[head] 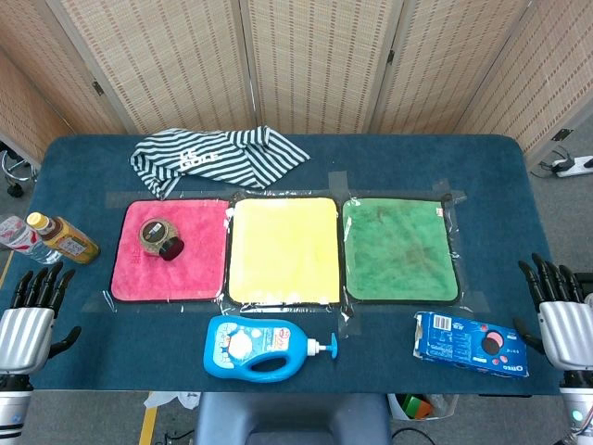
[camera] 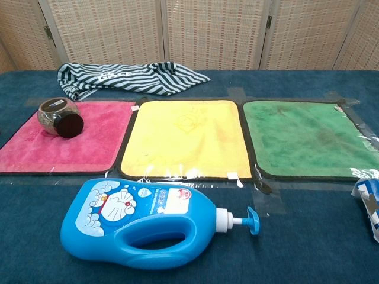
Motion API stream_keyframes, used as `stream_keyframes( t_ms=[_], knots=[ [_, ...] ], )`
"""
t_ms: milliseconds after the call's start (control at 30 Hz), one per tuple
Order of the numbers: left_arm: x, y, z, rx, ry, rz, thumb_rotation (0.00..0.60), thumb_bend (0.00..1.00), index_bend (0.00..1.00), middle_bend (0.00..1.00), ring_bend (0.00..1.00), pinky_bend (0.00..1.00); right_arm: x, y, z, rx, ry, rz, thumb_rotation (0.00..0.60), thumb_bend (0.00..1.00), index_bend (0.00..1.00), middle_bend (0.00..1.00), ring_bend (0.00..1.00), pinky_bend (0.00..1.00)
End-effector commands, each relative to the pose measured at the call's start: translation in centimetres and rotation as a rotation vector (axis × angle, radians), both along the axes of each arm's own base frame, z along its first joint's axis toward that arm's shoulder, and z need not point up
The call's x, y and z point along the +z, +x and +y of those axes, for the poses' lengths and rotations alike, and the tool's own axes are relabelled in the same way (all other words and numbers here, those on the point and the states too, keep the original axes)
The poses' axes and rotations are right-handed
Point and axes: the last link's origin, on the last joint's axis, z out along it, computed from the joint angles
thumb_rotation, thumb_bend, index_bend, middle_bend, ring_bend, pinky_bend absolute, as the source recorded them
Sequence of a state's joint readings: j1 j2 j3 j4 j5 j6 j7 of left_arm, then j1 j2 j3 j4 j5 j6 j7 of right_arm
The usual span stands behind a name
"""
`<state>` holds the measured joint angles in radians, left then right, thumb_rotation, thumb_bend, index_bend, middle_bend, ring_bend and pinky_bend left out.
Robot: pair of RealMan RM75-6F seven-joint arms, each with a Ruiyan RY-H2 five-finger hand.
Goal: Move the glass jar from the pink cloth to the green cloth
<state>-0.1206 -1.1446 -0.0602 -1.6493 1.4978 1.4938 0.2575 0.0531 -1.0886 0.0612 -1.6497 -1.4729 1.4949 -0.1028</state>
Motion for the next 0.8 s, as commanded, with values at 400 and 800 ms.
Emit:
stream_keyframes(
  t_ms=[400, 800],
  knots=[
    [0.0, 0.4, 0.6, -0.037, -0.032, -0.064, 0.600, 0.26, 0.09, 0.08, 0.08, 0.06, 0.2, 0.0, 0.3, 0.018, -0.010, 0.003, 0.600, 0.34, 0.00, 0.00, 0.00, 0.00],
    [-0.7, 3.4, 2.9, -0.171, -0.164, -0.174, 0.600, 0.26, 0.06, 0.08, 0.11, 0.11, 0.9, 0.5, 0.5, 0.050, -0.015, 0.013, 0.600, 0.34, 0.00, 0.00, 0.00, 0.00]
  ],
)
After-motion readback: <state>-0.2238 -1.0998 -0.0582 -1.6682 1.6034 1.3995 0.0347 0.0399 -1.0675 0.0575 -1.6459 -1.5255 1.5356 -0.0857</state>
